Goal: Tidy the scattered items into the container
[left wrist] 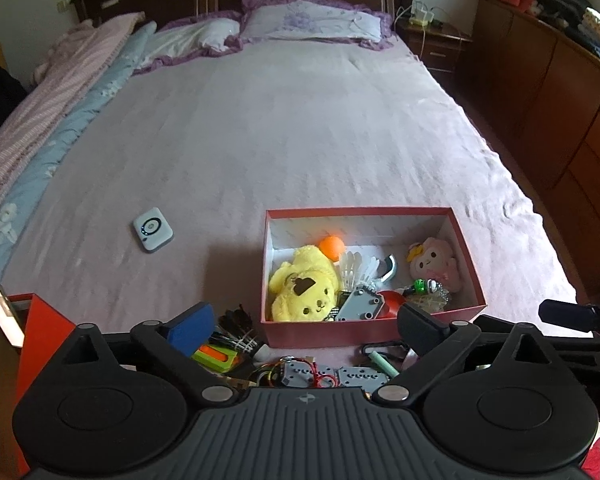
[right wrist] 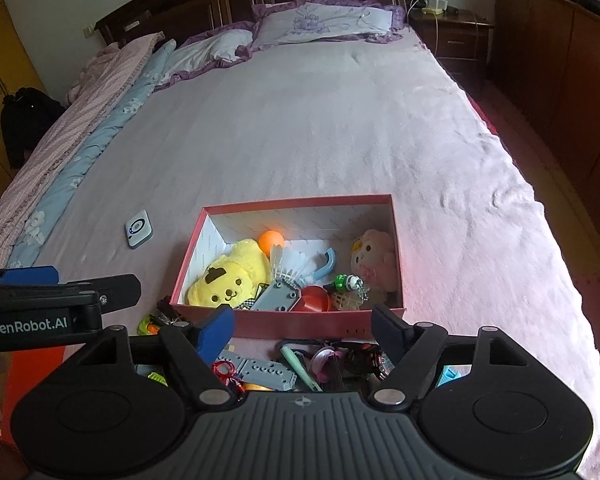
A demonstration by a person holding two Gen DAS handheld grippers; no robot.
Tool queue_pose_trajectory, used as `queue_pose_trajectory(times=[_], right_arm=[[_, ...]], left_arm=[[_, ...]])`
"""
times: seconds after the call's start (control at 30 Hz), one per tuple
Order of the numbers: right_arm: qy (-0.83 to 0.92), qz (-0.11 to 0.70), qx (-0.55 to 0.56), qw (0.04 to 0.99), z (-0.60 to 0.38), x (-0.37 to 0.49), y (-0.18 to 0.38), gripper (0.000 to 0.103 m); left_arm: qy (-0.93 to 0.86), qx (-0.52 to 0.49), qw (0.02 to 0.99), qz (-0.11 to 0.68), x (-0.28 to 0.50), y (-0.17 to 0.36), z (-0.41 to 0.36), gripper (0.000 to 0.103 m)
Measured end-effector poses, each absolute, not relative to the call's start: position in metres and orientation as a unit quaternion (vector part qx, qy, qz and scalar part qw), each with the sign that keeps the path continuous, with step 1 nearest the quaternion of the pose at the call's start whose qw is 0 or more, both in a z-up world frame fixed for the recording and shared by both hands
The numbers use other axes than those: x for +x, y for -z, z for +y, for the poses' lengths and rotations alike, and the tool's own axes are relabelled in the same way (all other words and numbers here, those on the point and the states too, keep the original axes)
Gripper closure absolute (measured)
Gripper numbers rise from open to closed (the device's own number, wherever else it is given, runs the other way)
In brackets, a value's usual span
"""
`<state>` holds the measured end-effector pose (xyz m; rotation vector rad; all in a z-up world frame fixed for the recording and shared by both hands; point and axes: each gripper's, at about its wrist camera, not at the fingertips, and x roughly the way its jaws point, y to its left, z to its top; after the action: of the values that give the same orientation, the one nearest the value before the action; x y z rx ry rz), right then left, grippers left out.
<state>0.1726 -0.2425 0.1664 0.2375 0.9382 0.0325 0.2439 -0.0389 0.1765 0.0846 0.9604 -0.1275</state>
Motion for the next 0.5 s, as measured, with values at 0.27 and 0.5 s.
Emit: queue_pose_trajectory(times=[0.27,0.5], right_arm=[[-0.016,0.445,0.112,0.889,-0.243,0.165,-0.170,0.022],[-0.010,0.444,0.115,0.889,-0.247,0.161,-0.171,0.021]], left_arm=[[0.050,0.036,0.884,0.463,0.238,-0.179,-0.035,0.000],[0.053,0.041,0.882,0.466,0.233,-0.177,-0.038,0.000]])
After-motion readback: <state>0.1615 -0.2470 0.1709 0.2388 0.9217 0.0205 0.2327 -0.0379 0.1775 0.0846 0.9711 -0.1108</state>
